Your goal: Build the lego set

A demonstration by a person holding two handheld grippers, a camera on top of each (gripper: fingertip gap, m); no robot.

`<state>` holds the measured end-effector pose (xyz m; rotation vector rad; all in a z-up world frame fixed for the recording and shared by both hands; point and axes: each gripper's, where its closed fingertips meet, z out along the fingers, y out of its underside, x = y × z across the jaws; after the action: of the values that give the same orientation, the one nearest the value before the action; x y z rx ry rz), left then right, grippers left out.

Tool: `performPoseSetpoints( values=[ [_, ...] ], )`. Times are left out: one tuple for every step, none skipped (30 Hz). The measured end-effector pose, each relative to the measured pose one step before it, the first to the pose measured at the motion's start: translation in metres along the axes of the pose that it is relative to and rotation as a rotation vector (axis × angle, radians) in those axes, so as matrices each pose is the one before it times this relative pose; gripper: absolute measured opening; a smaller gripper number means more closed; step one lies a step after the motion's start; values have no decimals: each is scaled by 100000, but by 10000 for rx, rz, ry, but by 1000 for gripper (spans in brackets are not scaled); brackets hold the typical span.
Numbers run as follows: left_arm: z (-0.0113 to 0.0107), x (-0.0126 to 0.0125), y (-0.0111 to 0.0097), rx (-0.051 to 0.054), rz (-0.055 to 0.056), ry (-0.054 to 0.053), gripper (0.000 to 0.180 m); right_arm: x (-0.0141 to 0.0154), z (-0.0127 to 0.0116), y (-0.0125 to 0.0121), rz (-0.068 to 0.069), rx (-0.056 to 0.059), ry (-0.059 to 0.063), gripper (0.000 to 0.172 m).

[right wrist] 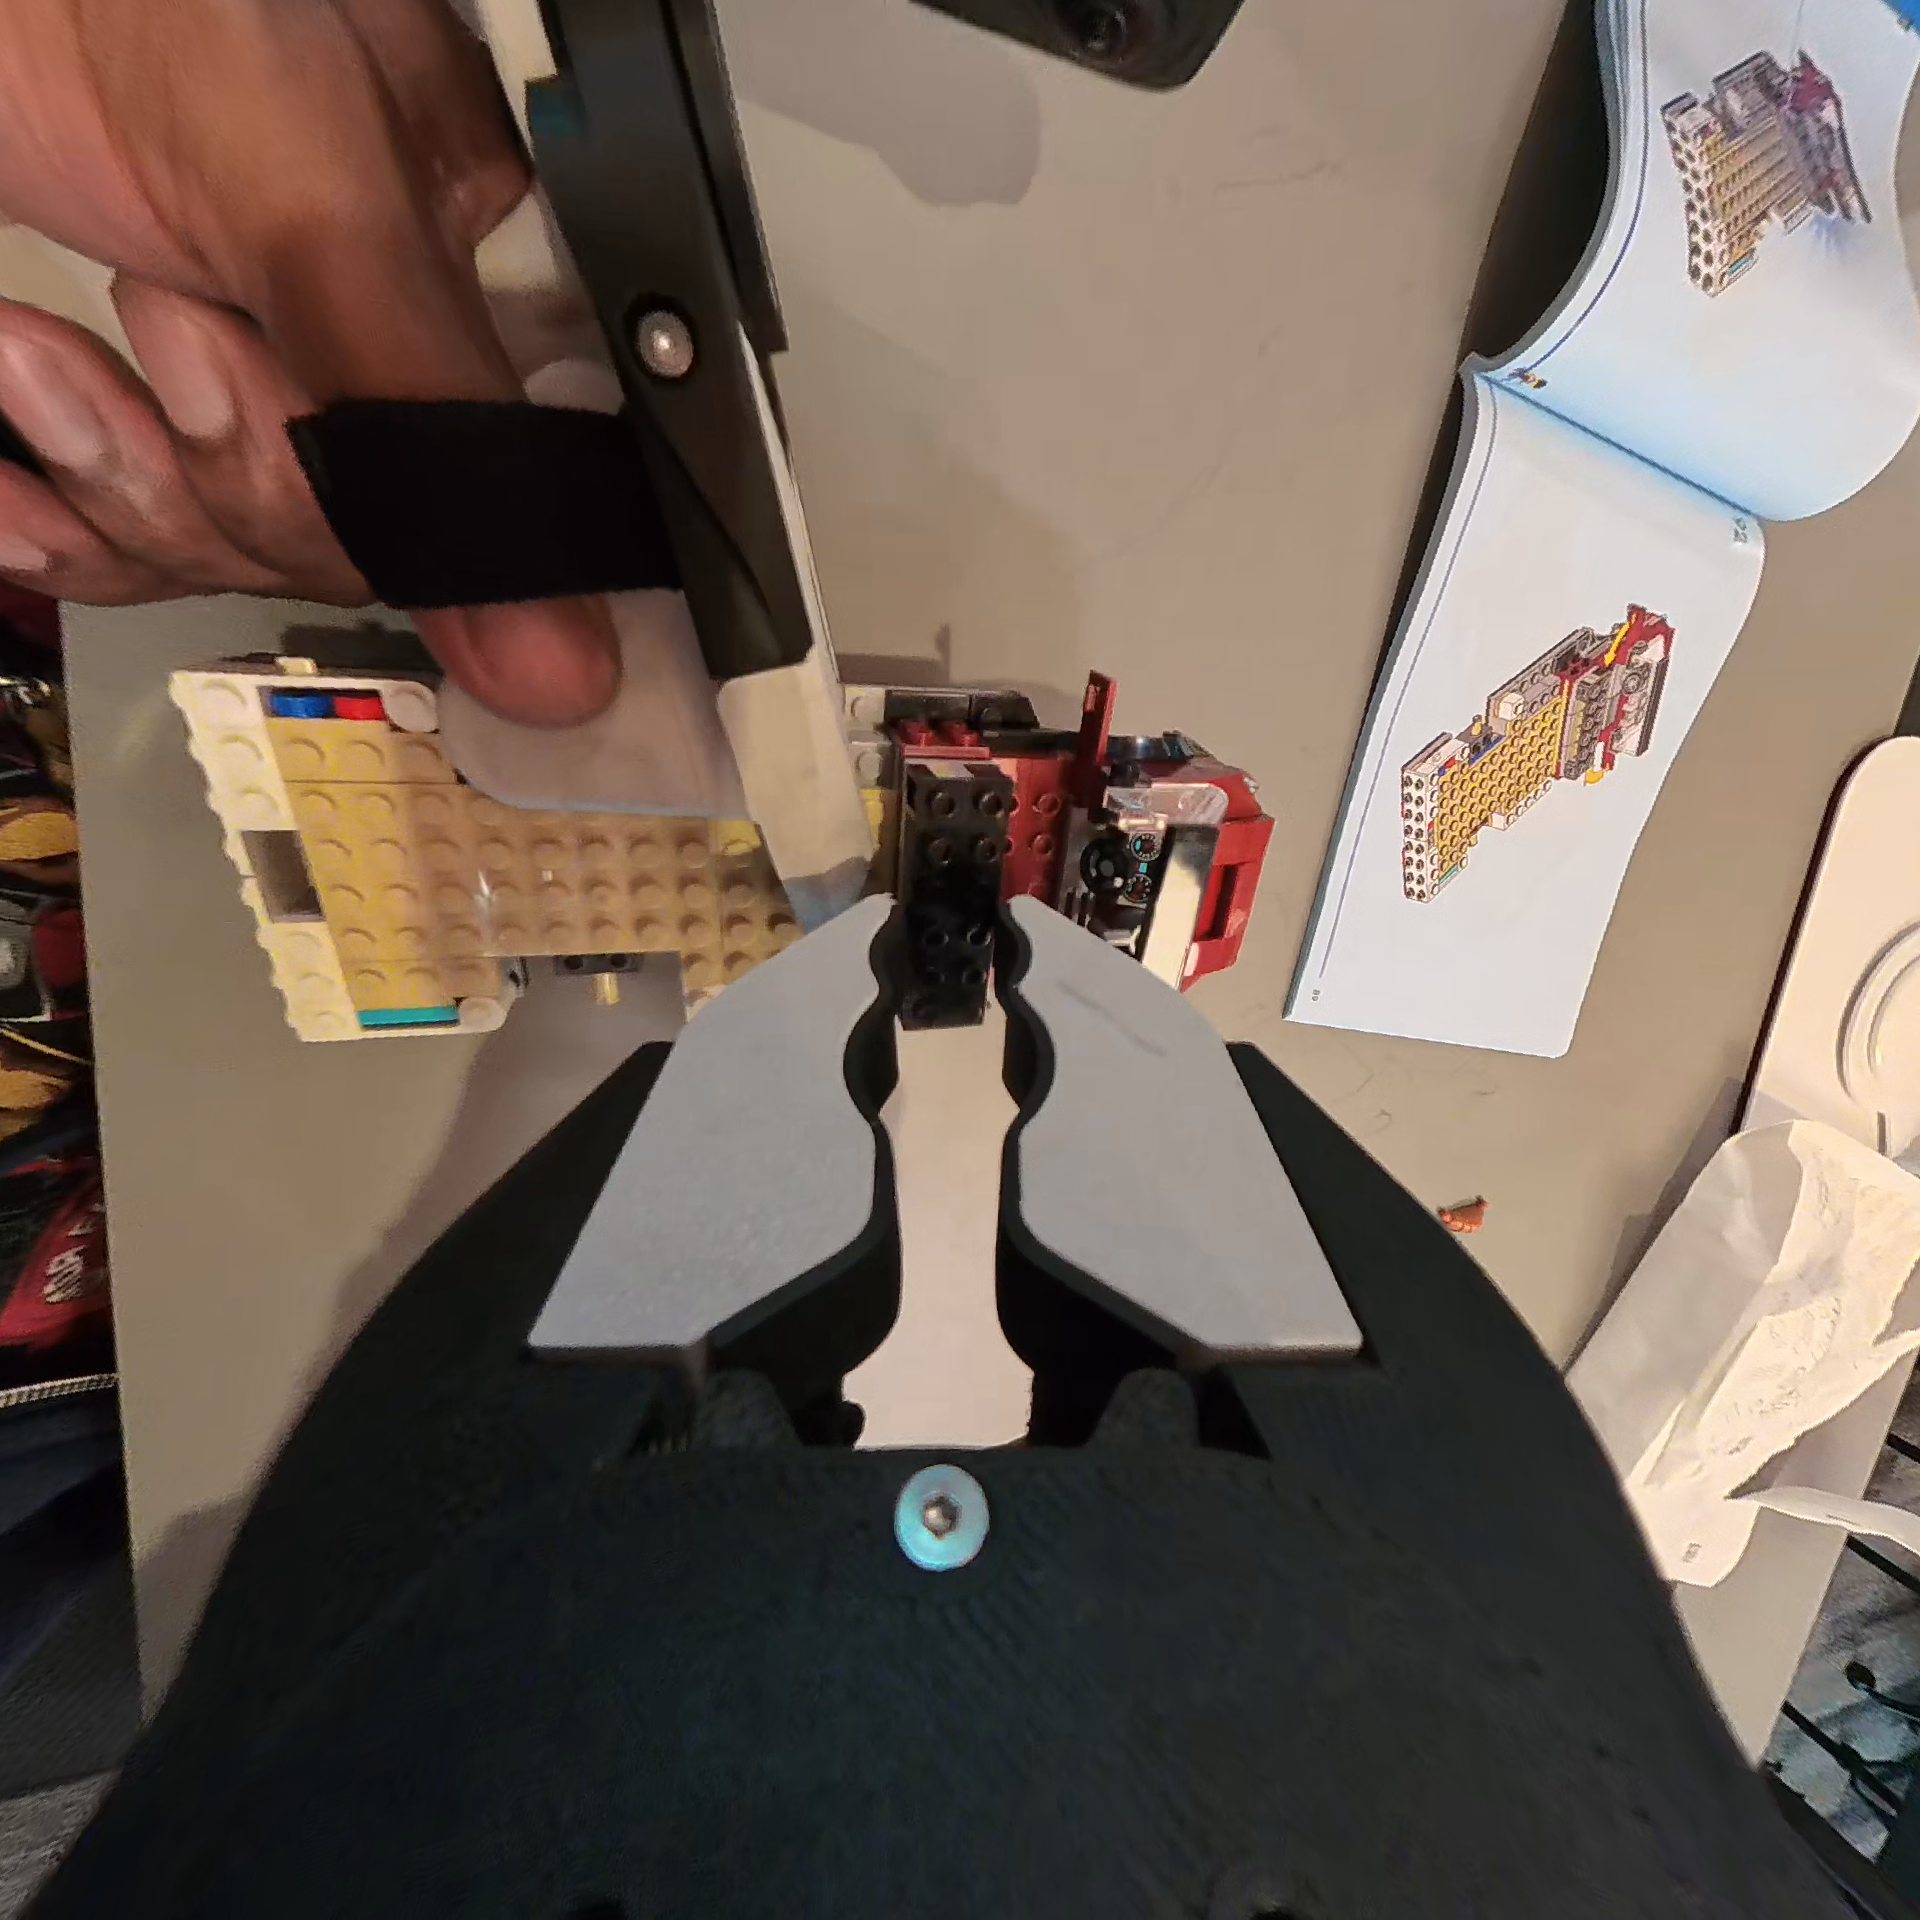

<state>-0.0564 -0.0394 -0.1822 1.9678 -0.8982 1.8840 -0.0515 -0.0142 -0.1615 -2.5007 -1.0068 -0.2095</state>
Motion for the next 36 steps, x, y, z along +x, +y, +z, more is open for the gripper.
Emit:
performPoseSetpoints(
  values=[
    [-1, -3, -42, 12, 124, -104, 22, 60, -24, 9, -48, -9, 61, 15],
    [-2, 7, -38, 9, 134, -107, 22, 60, -18, 17, -32, -32, 63, 15],
    [19, -19, -25, 1, 132, -125, 22, 55, -5, 35, -71, -63, 75, 15],
    [34, -40, -29, 5, 140, -131, 23, 46, 25, 69, -135, -81, 96, 15],
    [45, -38, -19, 0, 126, -124, 23, 43, 41, 62, -132, -99, 98, 15],
    [39, -51, -33, 19, 114, -118, 23, 71, 50, 45, -152, -82, 126, 15],
    [23, -64, -67, 33, 111, -114, 23, 77, 81, 28, -122, -62, 125, 15],
    [8, -85, -54, 27, 71, -111, 23, 52, 71, 12, -59, -41, 94, 15],
    [-10, -83, -38, 10, 78, -78, 23, 16, 42, 11, -79, -12, 61, 15],
    [-22, -48, -15, 1, 57, -32, 23, 18, 10, -16, -43, 18, 31, 15],
    [-12, -15, -30, 21, -16, 27, 23, 88, -21, -43, 33, 58, 39, 15],
    [-23, 83, -83, 54, -78, 119, 22, 202, -38, -63, 81, 106, 80, 15],
    [-29, 55, -140, 92, -114, 116, 22, 121, -60, -114, 110, 146, -2, 15],
    [-33, 105, -95, 63, -124, 143, 22, 111, -62, -113, 128, 137, -4, 15],
    [-9, 172, -59, 24, -121, 173, 22, 31, -41, -112, 106, 115, -50, 17],
    [21, 175, 16, -12, -124, 160, 22, -77, 5, -34, 59, 39, -80, 18],
    [43, 13, 69, -30, -89, 36, 22, 4, 18, 2, -20, 8, 3, 18],
    [41, -9, 58, -18, -84, 46, 22, 61, 31, 42, -21, -24, 45, 20],
    [35, -7, 59, -20, -129, 72, 22, -15, 17, 25, 8, -8, -17, 20],
    [20, 1, 50, -19, -92, 62, 22, -15, 14, -3, 20, 19, -17, 19],
    [8, 2, 39, -18, -28, 29, 22, -18, 5, 7, 0, 21, -21, 19],
    [0, 2, 13, -12, 0, 9, 22, -37, -14, 2, -19, 35, -24, 19],
    [-15, 6, -5, -6, -1, 16, 22, -31, -28, -8, -4, 37, -40, 19],
    [-10, 27, -1, -5, 0, 23, 22, -34, -46, -20, 28, 52, -63, 19],
    [0, 32, -14, -2, 1, 20, 22, -17, -41, -56, 65, 69, -72, 20],
    [3, 20, 3, -7, -1, 15, 22, -38, -60, -50, 75, 69, -99, 20],
    [6, 18, 12, -16, -10, 16, 22, -24, -71, -70, 72, 87, -95, 20],
    [15, 8, 25, -15, -27, 20, 22, 13, -102, -91, 75, 96, -80, 20],
    [9, -3, 18, -8, -34, 24, 22, 56, -111, -65, 80, 79, -59, 20],
    [5, 5, 15, -1, -41, 26, 22, 34, -108, -46, 93, 66, -76, 21],
    [4, -17, 24, -5, -44, 22, 22, 10, -97, -46, 118, 58, -88, 21],
    [6, -22, 13, 0, -30, 11, 22, 40, -88, -56, 146, 53, -68, 21],
    [-2, -34, 6, 5, -9, -9, 22, 25, -59, -54, 149, 44, -75, 21],
    [7, -36, 10, 0, 9, -17, 22, -49, 3, -13, 122, 5, -107, 21],
    [4, -16, 21, -8, 23, -18, 22, -116, 61, 42, 86, -35, -113, 21],
    [12, -14, 11, -6, 26, -22, 22, -113, 114, 44, 71, -62, -88, 21]
  ],
)
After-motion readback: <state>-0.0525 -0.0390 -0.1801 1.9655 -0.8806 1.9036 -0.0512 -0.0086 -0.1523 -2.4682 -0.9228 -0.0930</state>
